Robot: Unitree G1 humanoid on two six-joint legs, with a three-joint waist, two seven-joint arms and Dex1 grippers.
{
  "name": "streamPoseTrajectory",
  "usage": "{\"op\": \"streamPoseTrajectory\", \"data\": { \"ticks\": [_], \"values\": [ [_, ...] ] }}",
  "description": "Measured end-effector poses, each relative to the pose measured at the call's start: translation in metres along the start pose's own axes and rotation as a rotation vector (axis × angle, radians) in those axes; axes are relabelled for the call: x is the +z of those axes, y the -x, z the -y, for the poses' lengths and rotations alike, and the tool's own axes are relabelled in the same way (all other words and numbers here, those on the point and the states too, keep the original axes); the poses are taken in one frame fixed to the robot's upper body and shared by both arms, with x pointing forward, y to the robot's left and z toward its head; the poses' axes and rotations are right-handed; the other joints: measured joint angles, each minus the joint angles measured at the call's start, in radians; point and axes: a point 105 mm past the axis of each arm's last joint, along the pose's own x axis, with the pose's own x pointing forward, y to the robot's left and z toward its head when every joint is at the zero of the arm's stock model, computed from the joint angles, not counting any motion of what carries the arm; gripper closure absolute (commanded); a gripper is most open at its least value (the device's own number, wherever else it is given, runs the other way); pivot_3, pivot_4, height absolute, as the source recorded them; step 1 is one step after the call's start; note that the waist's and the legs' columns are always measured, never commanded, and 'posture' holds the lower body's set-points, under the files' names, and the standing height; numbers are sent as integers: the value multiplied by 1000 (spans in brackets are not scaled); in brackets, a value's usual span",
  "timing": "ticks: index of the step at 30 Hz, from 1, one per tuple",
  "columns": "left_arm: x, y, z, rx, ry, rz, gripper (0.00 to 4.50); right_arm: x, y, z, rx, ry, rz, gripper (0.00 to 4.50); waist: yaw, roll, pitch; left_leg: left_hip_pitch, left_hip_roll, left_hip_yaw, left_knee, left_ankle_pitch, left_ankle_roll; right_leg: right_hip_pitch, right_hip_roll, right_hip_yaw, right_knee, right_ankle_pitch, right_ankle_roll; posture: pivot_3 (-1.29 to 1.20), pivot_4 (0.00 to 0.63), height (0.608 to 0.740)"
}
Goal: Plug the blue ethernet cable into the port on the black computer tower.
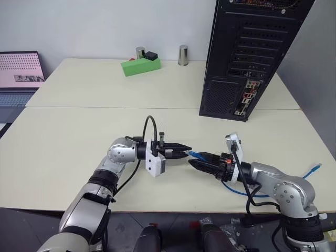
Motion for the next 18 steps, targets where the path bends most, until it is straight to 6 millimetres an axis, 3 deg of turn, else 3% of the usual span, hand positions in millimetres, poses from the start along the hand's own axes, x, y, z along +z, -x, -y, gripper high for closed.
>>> {"op": "streamPoseTrajectory", "data": {
  "ticks": [8, 18],
  "values": [
    [1, 2, 0, 5, -14, 1, 4246, 1, 0, 1, 0, -5, 7, 4377, 0, 0, 0, 0, 0, 0, 0, 0, 0, 0, 0, 0, 0, 0, 0, 0, 150, 740],
    [2, 3, 1, 7, -22, 0, 4247, 2, 0, 1, 18, -35, 3, 4491, 0, 0, 0, 0, 0, 0, 0, 0, 0, 0, 0, 0, 0, 0, 0, 0, 150, 740]
  ]
}}
